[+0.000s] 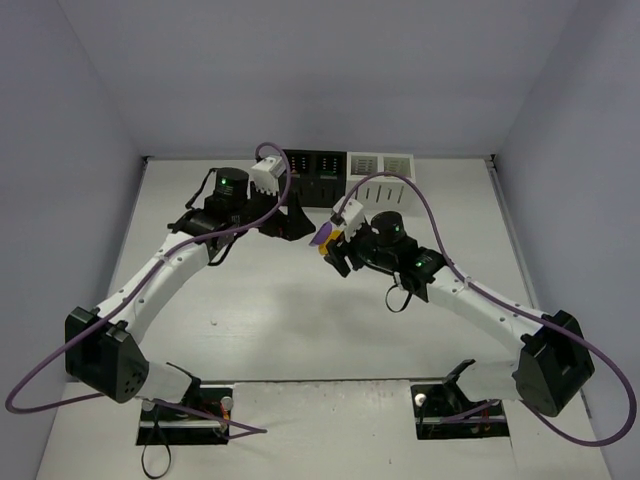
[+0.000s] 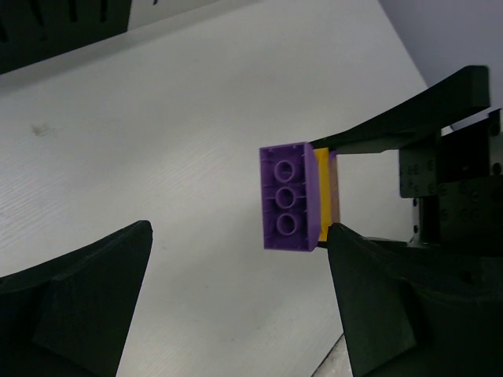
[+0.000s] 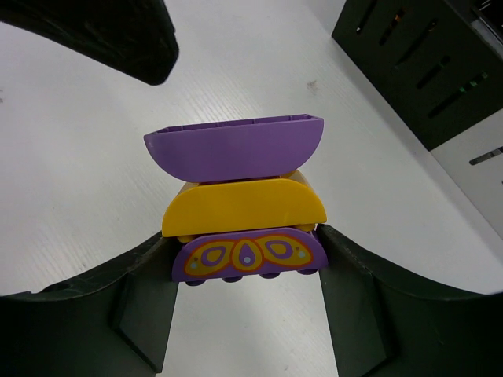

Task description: Sort the legos into containers by color

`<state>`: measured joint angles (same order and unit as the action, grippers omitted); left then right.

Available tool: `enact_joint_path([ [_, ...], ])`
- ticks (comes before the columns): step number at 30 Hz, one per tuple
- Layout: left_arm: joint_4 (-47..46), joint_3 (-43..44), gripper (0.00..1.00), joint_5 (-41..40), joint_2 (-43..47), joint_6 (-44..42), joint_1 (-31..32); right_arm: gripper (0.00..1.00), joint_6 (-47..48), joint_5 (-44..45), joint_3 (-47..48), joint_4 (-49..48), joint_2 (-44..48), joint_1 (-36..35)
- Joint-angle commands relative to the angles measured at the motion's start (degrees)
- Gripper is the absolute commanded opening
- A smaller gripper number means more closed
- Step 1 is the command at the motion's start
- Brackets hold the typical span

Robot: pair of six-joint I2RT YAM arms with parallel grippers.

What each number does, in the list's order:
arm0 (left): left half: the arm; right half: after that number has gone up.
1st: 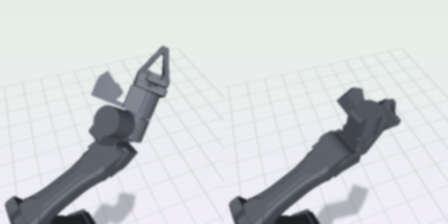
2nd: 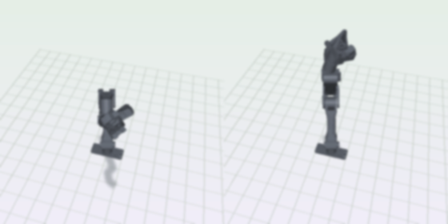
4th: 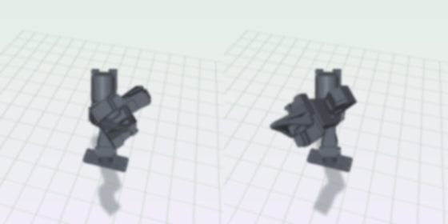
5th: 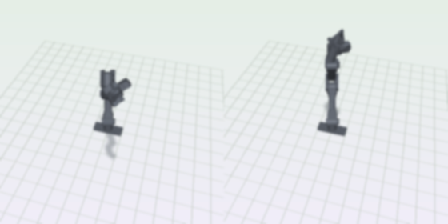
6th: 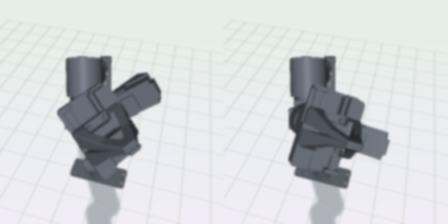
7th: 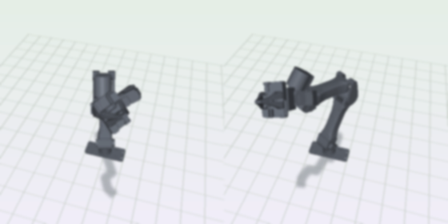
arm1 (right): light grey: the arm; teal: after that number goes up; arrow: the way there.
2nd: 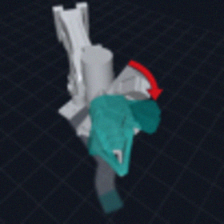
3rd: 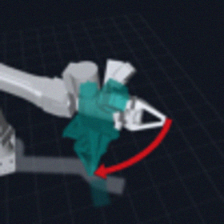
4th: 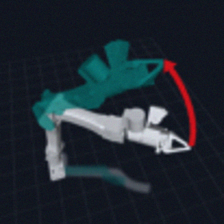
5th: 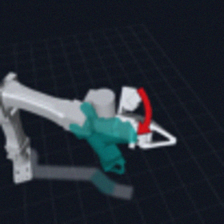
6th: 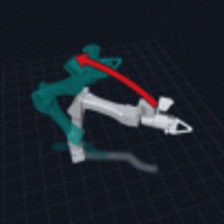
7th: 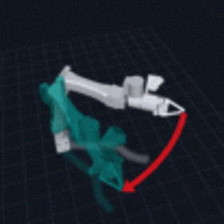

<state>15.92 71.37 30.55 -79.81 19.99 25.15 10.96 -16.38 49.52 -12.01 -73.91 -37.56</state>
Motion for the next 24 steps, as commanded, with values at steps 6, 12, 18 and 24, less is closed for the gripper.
enact_joint_path([
  [6, -6.52, 2.8, 0.86, 11.63, -0.16, 6.29, -0.98, 0.0, 2.49, -1.11, 2.51, -4.42, 1.4, -1.46],
  [12, -6.25, 4.74, 0.86, 18.84, -5.79, 9.63, -0.89, 0.0, 3.19, -0.76, 3.66, -4.51, 0.43, -1.81],
  [18, -5.55, 4.74, 0.8, 18.41, -7.2, 9.81, -0.71, 0.0, 3.45, -1.11, 4.18, -4.78, -0.27, -2.43],
  [24, -5.9, 4.92, 0.64, 19.99, -8.69, 9.98, 0.16, 0.0, 3.63, -1.11, 4.71, -4.86, -0.71, -2.87],
])
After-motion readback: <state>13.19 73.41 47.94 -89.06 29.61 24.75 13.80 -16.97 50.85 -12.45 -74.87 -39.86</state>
